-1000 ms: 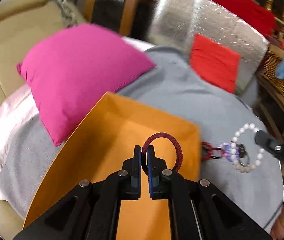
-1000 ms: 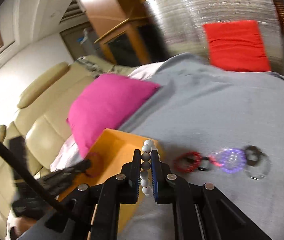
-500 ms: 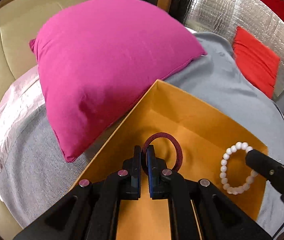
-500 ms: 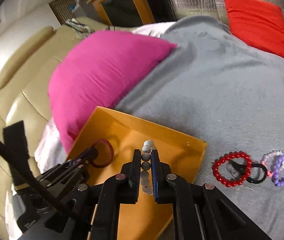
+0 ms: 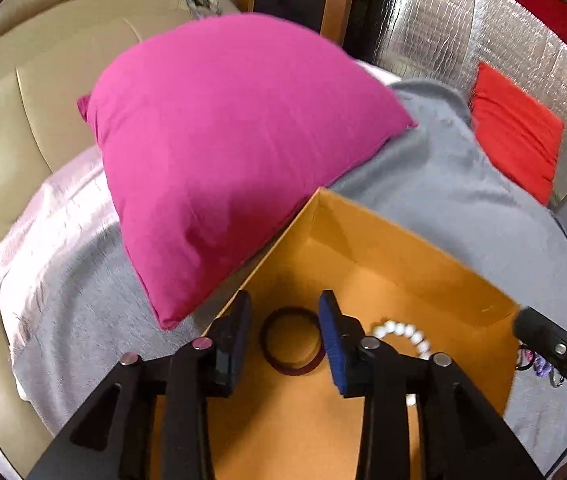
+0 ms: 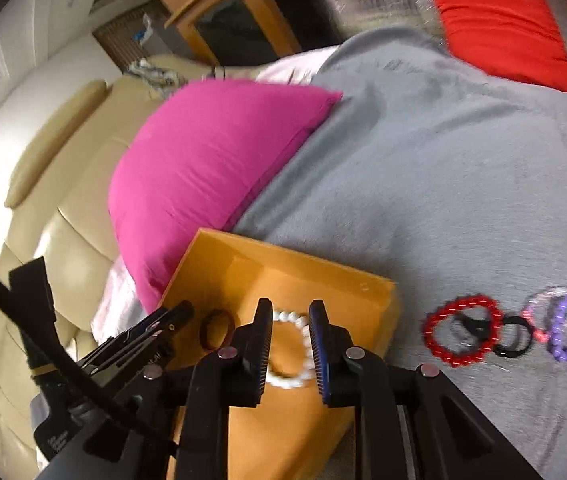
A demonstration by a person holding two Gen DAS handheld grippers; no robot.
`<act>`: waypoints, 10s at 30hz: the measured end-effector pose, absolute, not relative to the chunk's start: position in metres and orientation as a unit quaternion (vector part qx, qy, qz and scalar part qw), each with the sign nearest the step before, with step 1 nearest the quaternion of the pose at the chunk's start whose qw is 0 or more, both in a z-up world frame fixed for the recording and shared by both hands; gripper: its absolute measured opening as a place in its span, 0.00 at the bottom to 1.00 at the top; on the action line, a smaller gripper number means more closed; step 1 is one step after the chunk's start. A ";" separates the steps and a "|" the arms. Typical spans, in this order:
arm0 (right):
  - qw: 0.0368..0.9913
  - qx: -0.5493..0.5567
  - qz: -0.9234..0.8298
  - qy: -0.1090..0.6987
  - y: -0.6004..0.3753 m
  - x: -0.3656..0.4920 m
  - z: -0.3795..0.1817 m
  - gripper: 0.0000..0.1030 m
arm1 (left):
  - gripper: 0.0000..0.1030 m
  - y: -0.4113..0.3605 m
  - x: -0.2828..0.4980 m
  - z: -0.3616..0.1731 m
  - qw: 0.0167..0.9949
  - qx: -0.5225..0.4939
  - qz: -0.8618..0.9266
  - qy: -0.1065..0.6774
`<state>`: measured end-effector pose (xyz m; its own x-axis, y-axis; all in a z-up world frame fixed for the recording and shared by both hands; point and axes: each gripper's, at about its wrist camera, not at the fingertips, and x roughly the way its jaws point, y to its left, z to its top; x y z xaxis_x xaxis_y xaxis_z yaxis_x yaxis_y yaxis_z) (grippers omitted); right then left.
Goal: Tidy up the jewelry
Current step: 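Lower both grippers into the orange box and open them to release, then grasp the dark brown ring with the right gripper, then grasp the purple bead bracelet with the left gripper while the right holds the brown ring, then carry the purple bracelet and brown ring in both grippers over the orange box, then open both grippers to drop the purple bracelet and brown ring into the box, then grasp the black hair tie with the right gripper while the left approaches the red bead bracelet, then grasp the red bead bracelet with the left gripper, then carry the red bead bracelet and black hair tie in both grippers to the box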
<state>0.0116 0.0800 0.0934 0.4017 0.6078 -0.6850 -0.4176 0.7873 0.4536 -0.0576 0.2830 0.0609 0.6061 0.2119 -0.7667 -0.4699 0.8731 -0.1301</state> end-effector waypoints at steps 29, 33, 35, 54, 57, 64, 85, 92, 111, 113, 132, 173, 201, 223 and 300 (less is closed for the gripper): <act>0.808 0.335 0.182 0.448 -0.198 0.028 0.029 0.23 | 0.45 0.105 -0.040 0.113 0.946 -0.052 0.052 0.316; 0.806 0.320 0.156 0.473 -0.186 0.042 0.018 0.23 | 0.45 0.090 -0.036 0.106 0.942 -0.036 0.034 0.331; 0.807 0.315 0.143 0.479 -0.183 0.048 0.014 0.23 | 0.45 0.088 -0.034 0.102 0.940 -0.029 0.025 0.339; 0.841 0.293 0.134 0.434 -0.204 0.038 0.022 0.09 | 0.46 0.037 -0.005 0.047 0.906 0.010 -0.046 0.420; 0.841 0.301 0.130 0.429 -0.215 0.033 0.027 0.09 | 0.46 0.027 -0.002 0.040 0.902 -0.005 -0.065 0.426; 0.841 0.290 0.108 0.444 -0.242 0.017 0.022 0.09 | 0.46 0.006 0.011 0.025 0.900 -0.005 -0.063 0.431; 0.837 0.273 0.120 0.459 -0.266 0.003 0.013 0.09 | 0.09 -0.008 0.028 0.018 0.893 -0.022 -0.115 0.435; 0.841 0.273 0.117 0.453 -0.265 0.003 0.017 0.09 | 0.09 -0.020 0.009 0.020 0.877 -0.008 -0.165 0.452; 0.843 0.251 0.092 0.466 -0.261 0.007 0.003 0.09 | 0.09 -0.050 -0.017 0.013 0.863 0.049 -0.202 0.460; 0.845 0.249 0.093 0.464 -0.260 0.006 0.004 0.09 | 0.09 -0.049 -0.019 0.014 0.862 0.042 -0.205 0.461; 0.864 0.227 0.137 0.428 -0.229 -0.008 0.040 0.09 | 0.09 0.006 -0.068 0.098 0.919 -0.036 -0.151 0.362; 0.776 -0.142 0.310 0.532 0.176 -0.052 0.062 0.09 | 0.09 0.284 -0.126 0.041 0.865 -0.202 0.058 0.456; 0.867 0.139 0.190 0.439 -0.131 -0.029 0.081 0.22 | 0.66 0.155 -0.129 0.134 0.966 -0.002 0.098 0.239; 0.832 0.242 0.154 0.474 -0.220 -0.020 0.029 0.25 | 0.66 0.041 -0.062 0.061 0.928 0.046 0.018 0.370; 0.834 0.313 0.214 0.400 -0.234 -0.027 0.045 0.06 | 0.09 0.008 -0.056 0.070 0.915 -0.027 -0.148 0.374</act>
<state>-0.0269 -0.2337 0.0446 0.5880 0.6076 -0.5339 -0.1074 0.7129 0.6930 -0.0565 0.0077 0.0701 0.6772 -0.2908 -0.6759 0.2503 0.9548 -0.1601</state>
